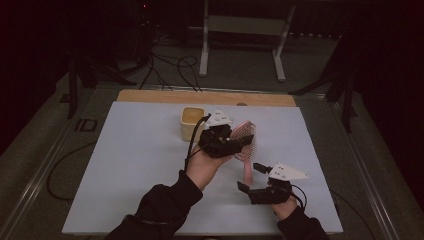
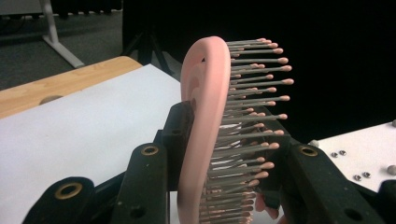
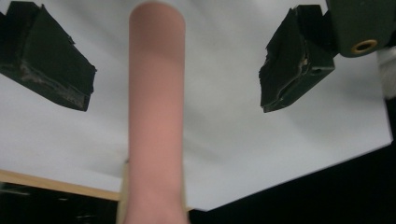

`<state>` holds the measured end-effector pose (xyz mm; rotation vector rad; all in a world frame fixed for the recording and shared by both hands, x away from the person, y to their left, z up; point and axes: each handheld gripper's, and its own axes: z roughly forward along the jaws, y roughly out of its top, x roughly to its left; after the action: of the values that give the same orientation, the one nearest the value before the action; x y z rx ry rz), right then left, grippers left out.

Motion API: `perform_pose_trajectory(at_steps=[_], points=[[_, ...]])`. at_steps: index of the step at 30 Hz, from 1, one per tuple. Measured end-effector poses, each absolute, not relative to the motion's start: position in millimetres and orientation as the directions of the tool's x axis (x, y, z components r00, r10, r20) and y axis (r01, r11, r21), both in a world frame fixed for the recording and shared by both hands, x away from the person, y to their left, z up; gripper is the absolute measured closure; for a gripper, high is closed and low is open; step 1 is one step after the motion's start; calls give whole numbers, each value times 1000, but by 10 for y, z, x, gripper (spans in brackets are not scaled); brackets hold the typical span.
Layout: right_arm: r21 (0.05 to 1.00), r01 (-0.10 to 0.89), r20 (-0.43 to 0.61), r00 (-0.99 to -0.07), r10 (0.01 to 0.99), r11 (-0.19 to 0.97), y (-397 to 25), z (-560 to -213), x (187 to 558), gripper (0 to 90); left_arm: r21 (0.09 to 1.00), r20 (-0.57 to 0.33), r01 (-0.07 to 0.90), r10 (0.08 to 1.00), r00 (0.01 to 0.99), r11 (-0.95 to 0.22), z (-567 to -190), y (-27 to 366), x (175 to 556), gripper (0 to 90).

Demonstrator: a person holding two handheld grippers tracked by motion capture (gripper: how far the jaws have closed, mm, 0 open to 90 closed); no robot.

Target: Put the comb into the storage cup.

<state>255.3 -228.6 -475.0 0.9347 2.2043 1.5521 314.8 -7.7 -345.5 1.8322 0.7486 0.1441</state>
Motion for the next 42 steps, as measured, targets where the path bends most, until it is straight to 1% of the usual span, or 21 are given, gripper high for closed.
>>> perform_pose_trajectory(at_steps=[5,12,15,17,19,22,26,28,42], points=[[912,329,105,-764,636,244,-2268,-4764,2539,91,890,-235,408,561,794,-204,-3409,-10,3130,651],[906,324,98,-786,610,272,-2271,-4776,2532,89,895,-229,402,570,789,-196,-3386,75,3137,651],[904,325,99,-791,604,278,-2291,-4777,2524,89,903,-209,383,581,786,-193,-3389,118,3138,651],[904,329,107,-791,603,272,-2314,-4780,2521,88,903,-212,386,591,778,-186,-3390,154,3145,651],[904,328,105,-791,602,273,-2342,-4780,2511,89,904,-215,385,579,787,-187,-3393,183,3160,651],[906,327,108,-791,603,267,-2391,-4775,2482,89,908,-200,375,592,780,-188,-3395,238,3169,651],[909,327,110,-788,606,260,-2462,-4772,2454,89,905,-211,386,599,772,-178,-3399,325,3190,651],[907,331,112,-786,608,260,-2495,-4785,2437,89,906,-201,382,610,767,-182,-3401,364,3193,651],[906,330,112,-792,601,266,-2572,-4848,2384,89,913,-191,374,642,743,-162,-3322,693,3238,652]])
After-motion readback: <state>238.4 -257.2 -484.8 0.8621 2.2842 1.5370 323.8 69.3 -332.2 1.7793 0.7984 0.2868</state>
